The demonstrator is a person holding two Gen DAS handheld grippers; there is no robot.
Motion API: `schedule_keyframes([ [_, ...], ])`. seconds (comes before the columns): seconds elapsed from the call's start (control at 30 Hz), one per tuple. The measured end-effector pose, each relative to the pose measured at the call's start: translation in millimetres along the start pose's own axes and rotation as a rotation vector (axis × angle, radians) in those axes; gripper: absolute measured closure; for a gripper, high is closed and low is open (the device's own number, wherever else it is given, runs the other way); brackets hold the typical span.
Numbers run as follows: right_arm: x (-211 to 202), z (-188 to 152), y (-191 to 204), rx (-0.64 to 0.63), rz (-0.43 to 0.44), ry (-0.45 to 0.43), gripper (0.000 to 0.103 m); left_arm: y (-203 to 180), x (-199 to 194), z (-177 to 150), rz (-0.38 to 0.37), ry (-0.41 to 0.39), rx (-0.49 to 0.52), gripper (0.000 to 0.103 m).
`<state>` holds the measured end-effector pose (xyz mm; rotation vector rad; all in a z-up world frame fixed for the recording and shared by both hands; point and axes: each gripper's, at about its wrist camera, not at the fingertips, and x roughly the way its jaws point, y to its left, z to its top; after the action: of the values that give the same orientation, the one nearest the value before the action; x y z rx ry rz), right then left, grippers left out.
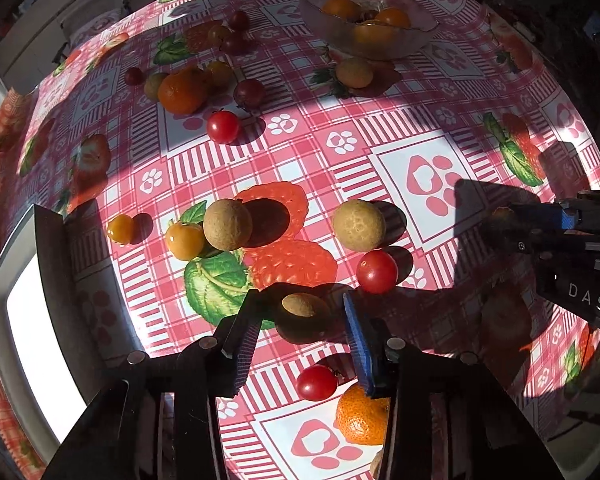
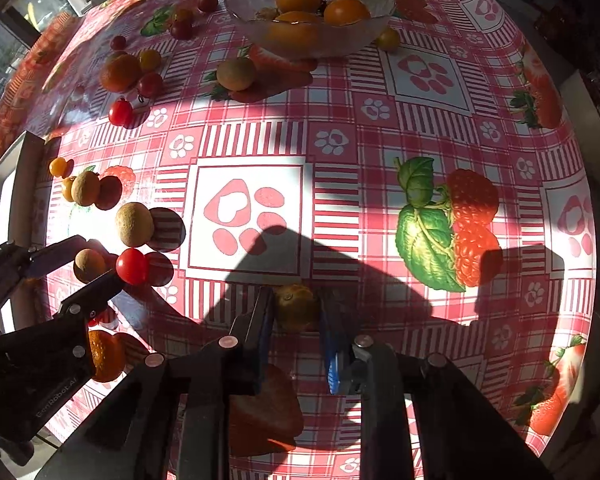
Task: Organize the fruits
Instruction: 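Grasp a brown round fruit with the left tool while the right tool grasps a yellow cherry tomato, then carry both fruits over the white tray and open both tools to drop them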
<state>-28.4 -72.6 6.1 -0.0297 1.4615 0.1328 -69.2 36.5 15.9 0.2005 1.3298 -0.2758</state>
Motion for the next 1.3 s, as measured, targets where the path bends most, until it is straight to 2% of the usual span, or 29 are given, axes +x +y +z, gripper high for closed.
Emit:
schedule_keyframes([
  [0.13, -3.0, -3.6, -18.1, 0.092, 0.082, 0.007, 0.079, 5.3, -2.3, 2.0, -0.057, 0.008, -0.038, 0.074],
  [0.27, -10.6, -6.3, -18.4, 0.097, 0.097, 0.002, 0.079, 21.3, -13.4, -4.4, -0.090, 0.000, -0.091, 0.074],
  [0.43, -24.1, -4.9, -15.0, 0.082, 0.119, -0.001, 0.079, 49.3, -36.3, -17.8, -0.098, -0.019, -0.135, 0.074],
  [0.63, -49.9, -14.5, 14.1, 0.039, 0.161, -0.009, 0.079, 72.2, -64.3, -39.5, -0.076, -0.048, -0.187, 0.074],
  [0.9, -67.4, -25.8, 96.0, -0.106, 0.240, 0.002, 0.079, 121.7, -83.7, -85.9, -0.007, -0.057, -0.292, 0.074],
  [1.07, -67.0, -36.9, 161.0, -0.202, 0.303, 0.031, 0.079, 160.0, -82.3, -122.7, 0.055, -0.020, -0.370, 0.074],
  [1.3, -52.0, -56.2, 246.2, -0.345, 0.342, 0.090, 0.079, 202.4, -66.0, -169.4, 0.131, 0.052, -0.446, 0.074],
])
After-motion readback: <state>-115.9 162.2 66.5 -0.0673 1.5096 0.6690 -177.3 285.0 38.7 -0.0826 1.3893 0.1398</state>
